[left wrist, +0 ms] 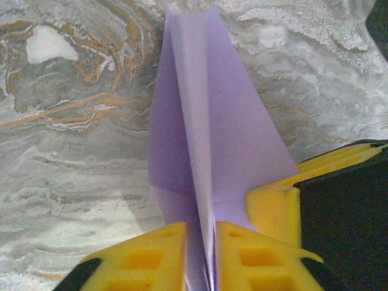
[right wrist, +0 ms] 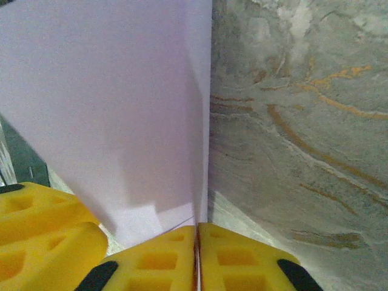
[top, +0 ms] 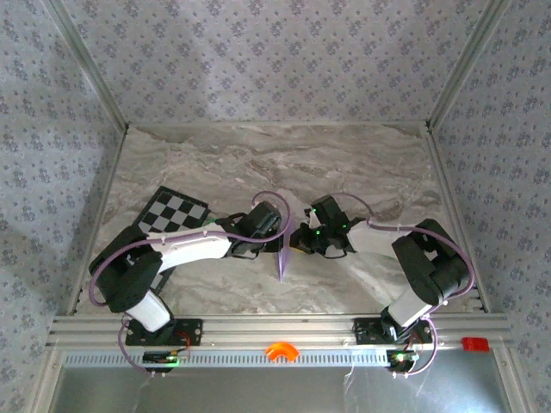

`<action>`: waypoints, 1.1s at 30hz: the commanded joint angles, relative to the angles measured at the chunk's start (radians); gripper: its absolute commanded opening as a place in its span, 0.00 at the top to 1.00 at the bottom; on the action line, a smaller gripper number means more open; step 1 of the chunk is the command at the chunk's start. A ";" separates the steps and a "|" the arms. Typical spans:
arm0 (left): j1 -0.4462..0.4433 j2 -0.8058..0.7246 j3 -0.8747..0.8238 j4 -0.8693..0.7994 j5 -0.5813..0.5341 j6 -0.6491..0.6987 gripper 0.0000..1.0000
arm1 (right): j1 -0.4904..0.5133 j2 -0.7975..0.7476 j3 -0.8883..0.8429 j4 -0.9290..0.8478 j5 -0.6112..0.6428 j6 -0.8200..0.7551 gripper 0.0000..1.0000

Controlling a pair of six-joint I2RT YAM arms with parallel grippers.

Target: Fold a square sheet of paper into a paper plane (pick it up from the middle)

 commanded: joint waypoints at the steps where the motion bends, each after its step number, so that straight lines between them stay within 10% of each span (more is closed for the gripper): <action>1: -0.007 0.012 0.028 -0.028 0.014 0.009 0.74 | -0.001 0.022 0.006 0.019 -0.020 0.013 0.91; 15: -0.019 0.006 0.005 -0.021 0.016 -0.022 0.61 | -0.010 0.029 -0.006 0.025 -0.019 0.023 0.91; 33: -0.020 0.062 0.013 0.014 0.081 -0.024 0.70 | -0.019 0.025 -0.017 0.038 -0.022 0.033 0.91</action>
